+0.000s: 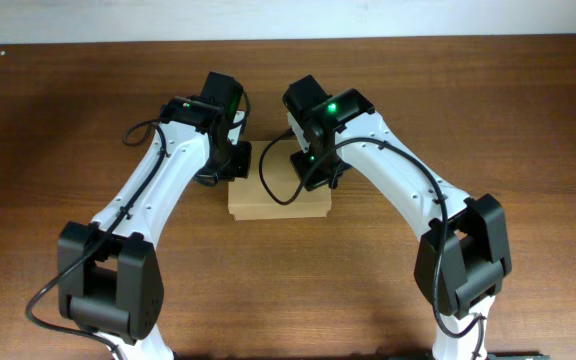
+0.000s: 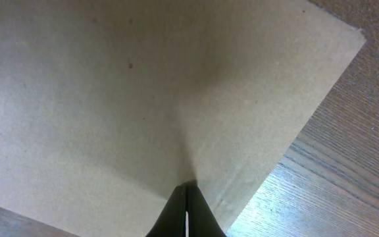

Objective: Pack container
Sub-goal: 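Press the lid down onto the box with both grippers, then lift both grippers away from the closed box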

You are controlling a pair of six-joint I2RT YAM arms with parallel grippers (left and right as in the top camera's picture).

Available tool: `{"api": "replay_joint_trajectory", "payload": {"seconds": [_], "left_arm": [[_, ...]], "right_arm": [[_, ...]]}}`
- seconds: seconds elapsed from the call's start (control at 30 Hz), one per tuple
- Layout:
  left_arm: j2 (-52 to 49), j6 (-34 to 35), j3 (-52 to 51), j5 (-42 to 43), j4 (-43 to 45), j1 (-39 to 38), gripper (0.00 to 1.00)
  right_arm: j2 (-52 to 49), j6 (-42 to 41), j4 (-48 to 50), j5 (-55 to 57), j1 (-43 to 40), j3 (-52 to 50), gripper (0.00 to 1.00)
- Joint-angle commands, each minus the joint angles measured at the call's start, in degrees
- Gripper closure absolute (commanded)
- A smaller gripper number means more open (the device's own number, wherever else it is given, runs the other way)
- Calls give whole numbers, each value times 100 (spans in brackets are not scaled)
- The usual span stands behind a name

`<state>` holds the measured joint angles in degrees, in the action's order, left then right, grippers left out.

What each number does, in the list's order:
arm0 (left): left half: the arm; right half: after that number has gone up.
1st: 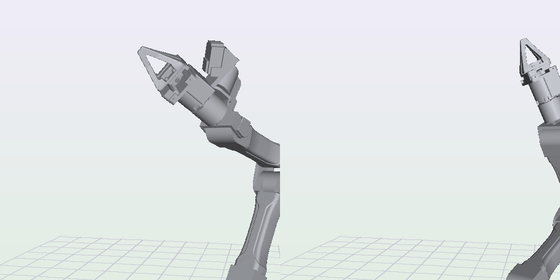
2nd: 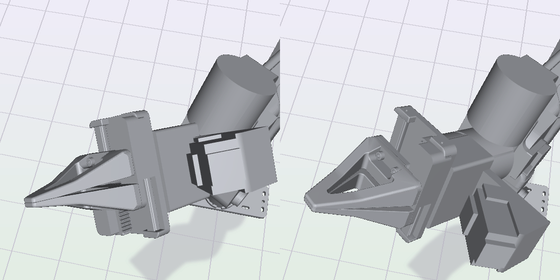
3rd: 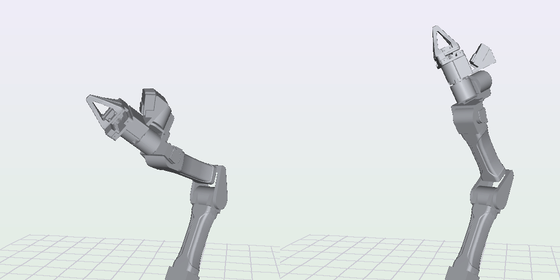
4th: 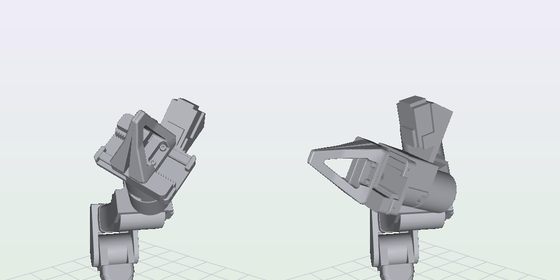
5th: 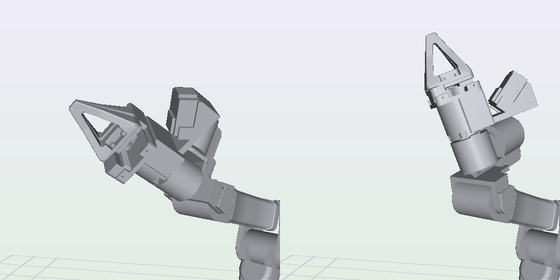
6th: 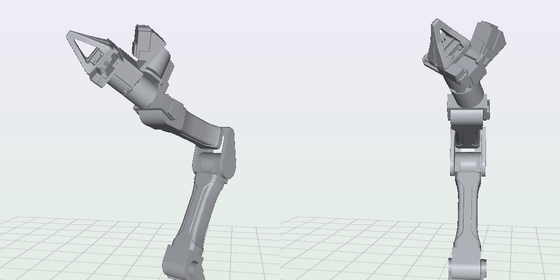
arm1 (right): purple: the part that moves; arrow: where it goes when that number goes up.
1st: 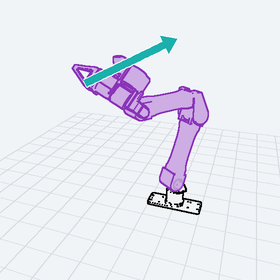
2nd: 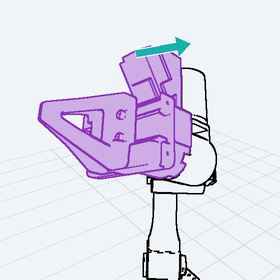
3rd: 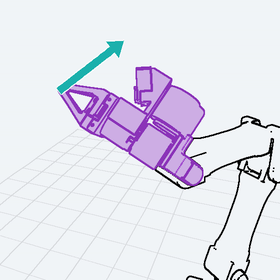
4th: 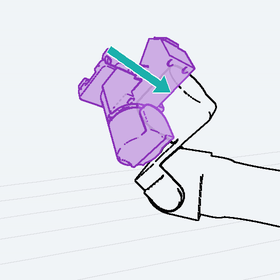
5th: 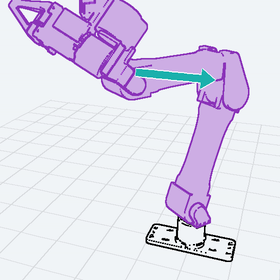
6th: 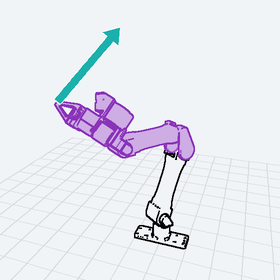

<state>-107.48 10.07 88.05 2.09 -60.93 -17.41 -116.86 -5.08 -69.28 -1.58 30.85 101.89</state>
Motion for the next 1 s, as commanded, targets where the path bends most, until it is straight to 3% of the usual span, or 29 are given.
{"api": "replay_joint_trajectory", "payload": {"seconds": [0.0, 0.17, 0.4, 0.73, 0.97], "left_arm": [[-509, -74, -177, 129, 94, -9, 98], [-531, -74, -105, 157, 83, -4, 98], [-531, -74, 710, -411, -651, 138, 98], [-531, -76, 3810, -1119, -1993, 850, 98], [-531, -122, 5803, -1117, -2463, 1639, 88]], "right_arm": [[-160, 20, 17, 90, 26, -214, 96], [-118, 20, 118, 579, 11, -116, 96], [306, 20, -144, 684, -310, 1110, 96], [592, 39, -1091, 979, -1749, 4083, 96], [595, 35, -1543, 909, -2758, 4887, 96]]}}
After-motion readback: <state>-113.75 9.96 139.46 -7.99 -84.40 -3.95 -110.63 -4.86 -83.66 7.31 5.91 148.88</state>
